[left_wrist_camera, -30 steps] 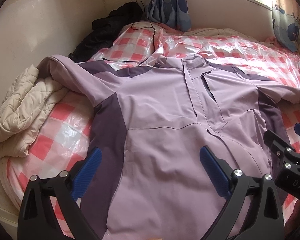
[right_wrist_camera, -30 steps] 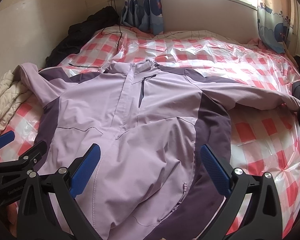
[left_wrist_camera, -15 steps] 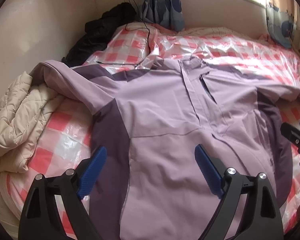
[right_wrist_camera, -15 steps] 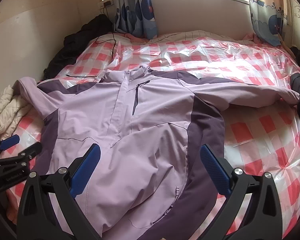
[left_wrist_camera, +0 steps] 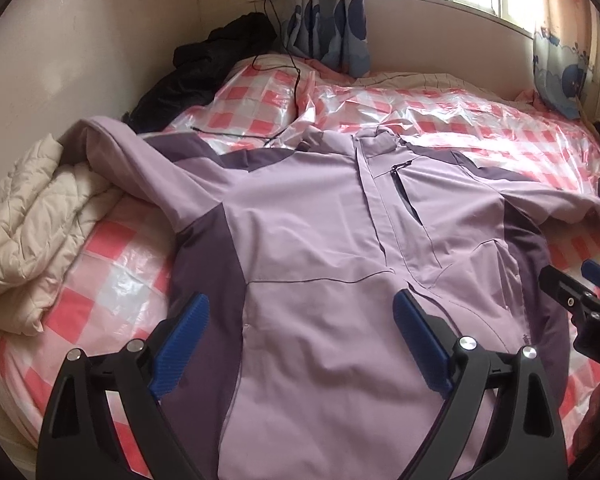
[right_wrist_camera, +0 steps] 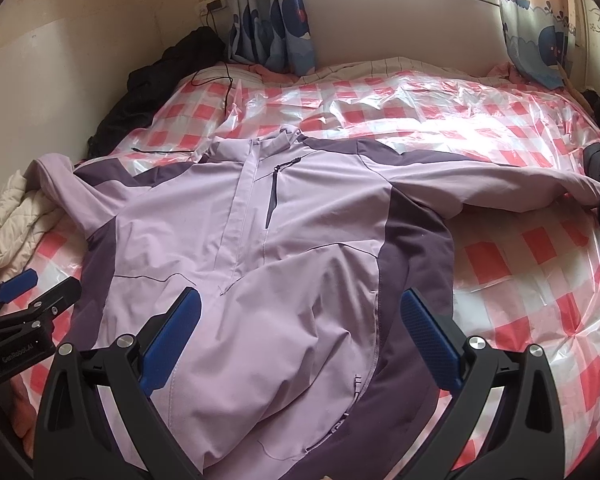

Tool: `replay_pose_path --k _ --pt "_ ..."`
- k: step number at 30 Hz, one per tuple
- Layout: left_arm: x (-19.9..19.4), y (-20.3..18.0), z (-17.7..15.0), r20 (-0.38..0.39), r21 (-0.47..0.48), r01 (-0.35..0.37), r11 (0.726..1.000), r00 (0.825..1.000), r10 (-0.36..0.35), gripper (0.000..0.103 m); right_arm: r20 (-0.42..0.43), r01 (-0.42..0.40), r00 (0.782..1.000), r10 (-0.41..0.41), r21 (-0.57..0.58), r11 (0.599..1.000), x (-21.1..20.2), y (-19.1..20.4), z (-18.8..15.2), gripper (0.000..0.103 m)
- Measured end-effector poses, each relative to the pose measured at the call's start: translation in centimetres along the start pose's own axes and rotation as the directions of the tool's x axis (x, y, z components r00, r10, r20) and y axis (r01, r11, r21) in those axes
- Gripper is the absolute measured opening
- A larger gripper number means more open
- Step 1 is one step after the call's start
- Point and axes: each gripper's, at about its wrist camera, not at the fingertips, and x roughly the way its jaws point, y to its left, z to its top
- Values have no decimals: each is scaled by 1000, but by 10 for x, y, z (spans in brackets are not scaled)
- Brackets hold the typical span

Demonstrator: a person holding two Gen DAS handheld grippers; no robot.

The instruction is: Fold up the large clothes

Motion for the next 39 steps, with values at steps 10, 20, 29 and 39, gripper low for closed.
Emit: replay_pose_path --k 10,20,29,39 --pt "-5 -22 4 60 44 -19 999 998 17 96 -22 -1 1000 1 -6 1000 14 2 -3 96" --pt "3 -41 8 61 64 5 998 998 -9 96 -40 0 999 0 0 1000 32 -5 0 96" --pt "30 -47 20 18 22 25 999 1000 -25 96 -40 19 999 -20 -14 1000 50 -15 5 96" --pt "55 -52 38 6 -197 234 952 971 -238 96 -48 38 999 -25 300 953 28 -167 36 96"
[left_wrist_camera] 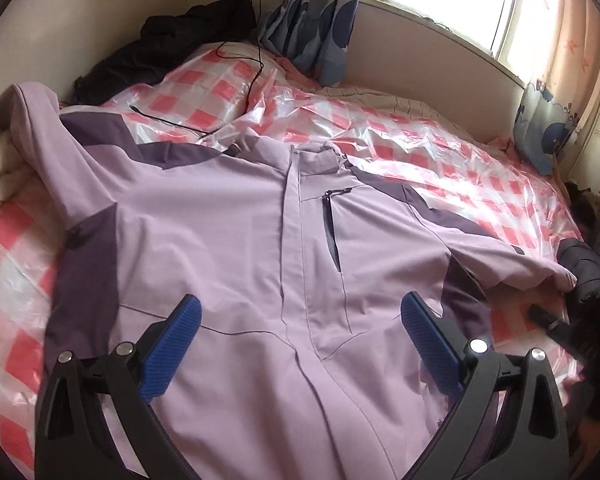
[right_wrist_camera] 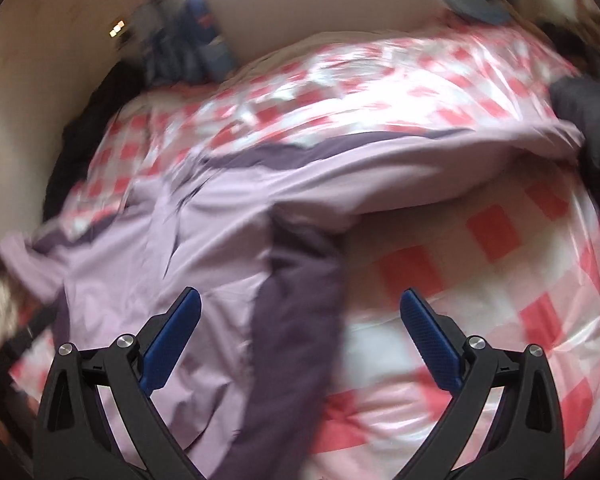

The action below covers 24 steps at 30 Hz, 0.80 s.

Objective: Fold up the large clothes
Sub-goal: 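Grasp the jacket sleeve cuff with the right gripper and lift it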

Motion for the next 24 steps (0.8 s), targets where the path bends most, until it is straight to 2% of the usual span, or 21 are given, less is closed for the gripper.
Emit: replay_pose_path --k 2,4,6,8,11,13,15,16,17,18,19,20,21,23,24 --pt "6 -1 -5 -28 19 14 1000 1000 -13 96 -7 1 1000 0 123 992 -2 -49 17 96" --pt "7 1 -5 -31 12 10 1000 999 -9 96 -11 51 999 -50 237 970 0 -108 40 96" --pt "7 5 -3 -26 -20 36 999 999 -37 96 -17 70 998 -68 336 939 6 -154 59 96" --pt "7 8 -3 -25 -34 46 998 999 -47 96 -34 48 999 -36 465 884 19 -204 81 96" --pt "14 12 -3 -45 -58 61 996 997 -64 96 -39 55 998 -39 559 828 41 -252 108 96" --pt "17 15 -4 -54 -75 69 995 996 -73 96 -39 62 998 -49 592 804 59 -274 121 96" --pt "20 17 -4 -63 -88 78 993 994 -84 96 -14 9 1000 -1 610 793 78 -291 130 92" --pt "21 18 -4 -65 -93 82 992 994 -88 96 -2 -10 1000 14 596 803 86 -293 134 69" --pt "21 19 -4 -66 -99 86 991 993 -93 96 11 -50 999 53 588 807 92 -292 140 41" --pt "22 20 -4 -64 -107 95 990 993 -102 96 27 -83 996 83 584 807 94 -288 145 34" --pt "21 21 -4 -60 -115 102 988 992 -109 96 49 -97 995 84 554 827 91 -276 154 24" --pt "20 21 -4 -52 -124 111 986 992 -119 96 91 -102 994 67 457 884 79 -255 175 18" --pt "19 22 -4 -44 -133 121 984 991 -128 96 141 -122 987 74 368 922 64 -237 195 16" --pt "13 25 -3 -10 -161 154 975 987 -158 96 235 -169 965 112 236 957 33 -204 222 11" --pt "9 28 -3 18 -185 178 967 984 -178 96 310 -174 942 125 135 975 6 -183 239 10"
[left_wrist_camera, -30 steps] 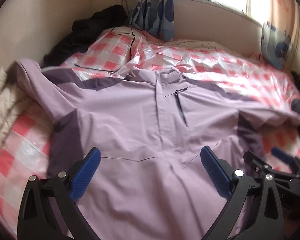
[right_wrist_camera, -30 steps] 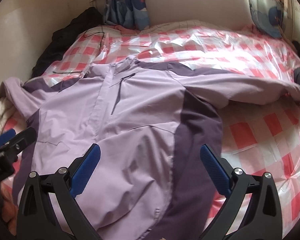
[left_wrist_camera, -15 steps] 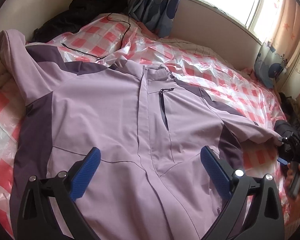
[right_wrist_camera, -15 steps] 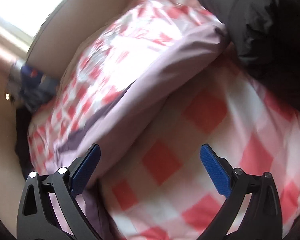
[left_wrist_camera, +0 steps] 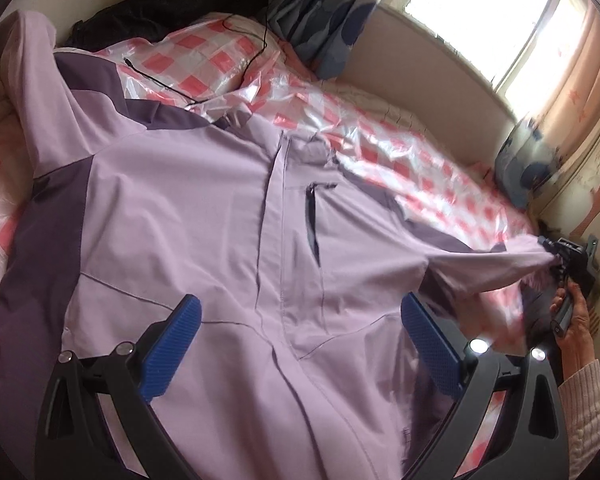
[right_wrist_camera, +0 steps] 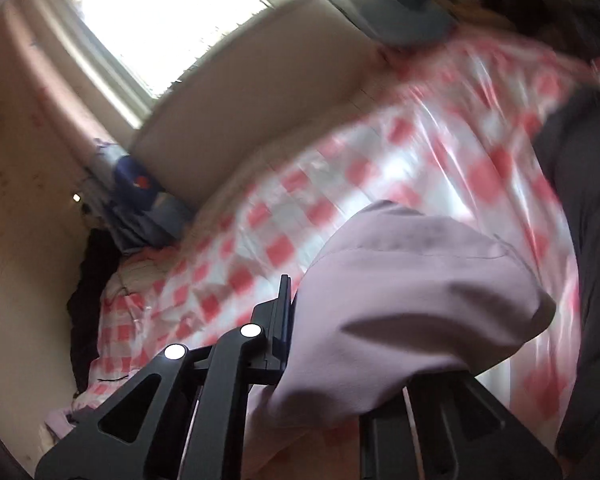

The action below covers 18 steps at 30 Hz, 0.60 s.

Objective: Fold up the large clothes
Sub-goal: 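Grasp the jacket sleeve cuff with the right gripper and lift it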

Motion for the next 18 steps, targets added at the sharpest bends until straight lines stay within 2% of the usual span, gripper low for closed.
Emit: replay_pose_path --k 2,4,5,6,7,8,9,10,13,15,16,17,18 --pt "-6 4 1 32 -40 38 998 999 -37 96 88 51 995 -43 -89 995 -12 12 25 10" --pt "-6 7 0 37 -73 61 995 998 -58 96 95 100 991 -95 -42 994 -11 -16 34 11" --pt "-2 7 -1 21 -83 61 995 998 -60 96 78 174 981 -175 19 984 -2 -42 33 19" --pt "3 7 -3 2 -83 61 995 998 -61 96 48 233 971 -236 60 971 6 -65 27 28" --pt "8 7 -5 -18 -84 64 994 998 -65 96 -31 299 954 -297 106 948 20 -90 17 51" --pt "13 7 -7 -38 -87 62 994 997 -66 96 -134 362 929 -344 153 920 33 -116 1 59" --pt "19 6 -9 -59 -89 56 994 996 -61 96 -194 395 912 -361 181 901 38 -132 -14 59" --pt "22 6 -10 -69 -86 56 995 996 -62 96 -214 393 912 -350 206 896 35 -143 -31 59" --pt "19 4 -9 -56 -68 46 997 997 -50 96 -182 306 945 -271 207 929 -3 -128 -79 64" --pt "10 1 -4 -28 -52 36 998 999 -38 96 -188 181 971 -147 182 967 -38 -87 -119 75" --pt "4 -1 -1 -14 -46 39 998 999 -40 96 -223 121 971 -84 159 980 -57 -62 -149 85" --pt "-8 -5 1 4 -30 49 998 999 -48 96 -297 36 955 5 131 991 -72 -33 -184 88" --pt "-20 -8 4 22 -18 53 998 998 -52 96 -371 -41 925 83 120 992 -80 -4 -217 88"
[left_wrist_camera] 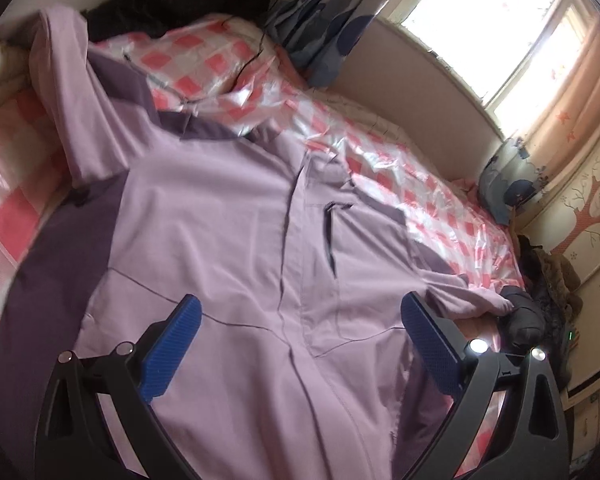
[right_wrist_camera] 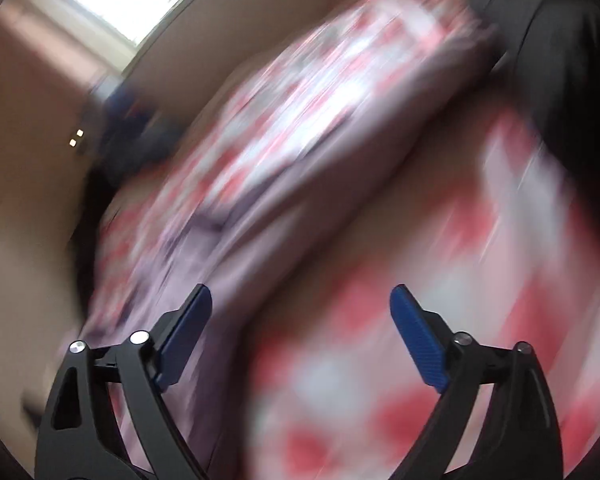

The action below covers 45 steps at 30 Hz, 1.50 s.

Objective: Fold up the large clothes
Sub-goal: 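Grasp the jacket sleeve cuff with the right gripper and lift it, then carry the held sleeve across the jacket body with the right gripper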

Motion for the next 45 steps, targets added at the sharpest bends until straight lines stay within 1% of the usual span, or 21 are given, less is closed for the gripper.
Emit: replay_pose_path --k 1,3,7,9,12,13,14,15,16,20,24,28,29,30,32,36,38,39,41,44,45 --pt "-13 -3 1 20 9 -1 1000 1000 1 96 -77 -46 996 44 -21 999 2 17 -35 88" --pt "-50 -7 -2 65 23 3 1000 998 -4 96 -262 -144 956 131 -31 989 10 50 -102 88" --pt "-120 15 -31 78 12 -29 1000 997 28 96 -466 -172 874 137 -32 985 35 88 -192 88" --pt "-151 34 -48 74 24 -78 997 994 76 96 -493 -181 855 160 5 983 45 95 -215 88" --pt "-189 74 -62 75 6 -165 986 984 164 96 -483 -221 854 194 2 975 70 115 -225 86" --pt "-200 88 -64 70 -15 -181 983 981 182 96 -478 -253 854 206 -35 967 77 124 -229 75" --pt "-211 102 -67 68 -43 -192 981 979 194 96 -464 -254 865 191 -77 964 81 127 -226 53" --pt "-223 116 -70 71 -77 -202 976 976 207 96 -451 -252 874 182 -100 963 86 132 -224 41" --pt "-234 126 -72 74 -102 -209 973 973 217 96 -439 -282 870 225 -68 957 85 133 -218 23" --pt "-270 154 -74 81 -161 -230 960 966 246 96 -327 -401 874 360 -68 913 23 148 -175 17" --pt "-293 169 -77 93 -192 -262 946 955 283 96 -212 -411 903 374 -174 895 -76 145 -123 16" --pt "-288 176 -80 61 -205 -279 938 953 297 96 -313 -200 943 114 -257 946 -95 85 -121 17" --pt "-285 176 -81 51 -205 -282 937 953 298 96 -367 -157 929 54 -258 953 -94 64 -129 20" --pt "-277 177 -81 31 -203 -287 936 954 299 96 -462 -90 886 -45 -266 960 -77 36 -146 22" --pt "-264 175 -80 -5 -192 -295 936 954 300 96 -468 66 859 -209 -305 950 -66 6 -165 40" --pt "-235 148 -72 -37 -98 -291 952 957 289 96 -247 135 944 -219 -318 939 -111 18 -164 48" --pt "-217 131 -66 -52 -48 -280 959 959 277 96 -154 29 984 -89 -353 935 -130 50 -160 68" --pt "-204 118 -64 -63 -21 -261 965 964 259 96 -153 -12 987 -49 -375 927 -130 65 -160 73" --pt "-186 98 -62 -75 20 -224 974 971 225 96 -246 -76 969 -34 -423 903 -106 85 -175 79" --pt "-164 71 -66 -85 69 -189 980 977 194 96 -387 36 882 -268 -511 859 -49 65 -205 80" --pt "-156 64 -68 -89 81 -179 981 979 186 96 -384 34 884 -268 -518 855 -42 64 -209 80"
